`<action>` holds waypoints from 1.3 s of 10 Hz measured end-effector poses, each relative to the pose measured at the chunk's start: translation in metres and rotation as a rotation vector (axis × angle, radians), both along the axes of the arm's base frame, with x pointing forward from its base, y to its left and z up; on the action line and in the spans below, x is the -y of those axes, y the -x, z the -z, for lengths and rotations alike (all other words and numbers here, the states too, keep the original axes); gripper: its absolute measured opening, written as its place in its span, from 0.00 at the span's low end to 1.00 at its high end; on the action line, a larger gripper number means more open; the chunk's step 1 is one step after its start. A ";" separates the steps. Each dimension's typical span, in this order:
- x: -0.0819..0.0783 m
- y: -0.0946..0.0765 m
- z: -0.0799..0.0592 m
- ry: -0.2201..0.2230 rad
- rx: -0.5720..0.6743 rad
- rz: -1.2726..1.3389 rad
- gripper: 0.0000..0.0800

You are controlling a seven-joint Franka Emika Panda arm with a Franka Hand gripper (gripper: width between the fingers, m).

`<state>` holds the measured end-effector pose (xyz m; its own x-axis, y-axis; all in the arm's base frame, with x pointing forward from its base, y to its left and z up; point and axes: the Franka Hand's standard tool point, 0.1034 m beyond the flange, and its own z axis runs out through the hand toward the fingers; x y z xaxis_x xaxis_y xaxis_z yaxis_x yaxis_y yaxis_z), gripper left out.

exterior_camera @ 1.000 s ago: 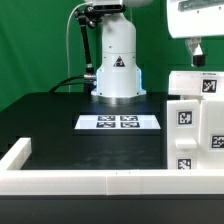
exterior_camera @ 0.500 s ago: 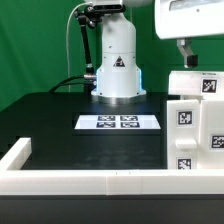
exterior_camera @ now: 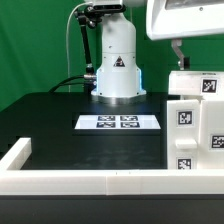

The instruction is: Assemble cabinet

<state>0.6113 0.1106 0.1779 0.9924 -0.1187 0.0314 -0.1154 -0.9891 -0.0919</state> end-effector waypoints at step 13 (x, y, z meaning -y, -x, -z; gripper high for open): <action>0.018 0.015 0.001 0.035 -0.071 -1.202 1.00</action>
Offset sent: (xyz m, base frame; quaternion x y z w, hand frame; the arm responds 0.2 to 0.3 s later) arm 0.0000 0.0000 0.0000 0.0000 0.0000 -0.1938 0.9810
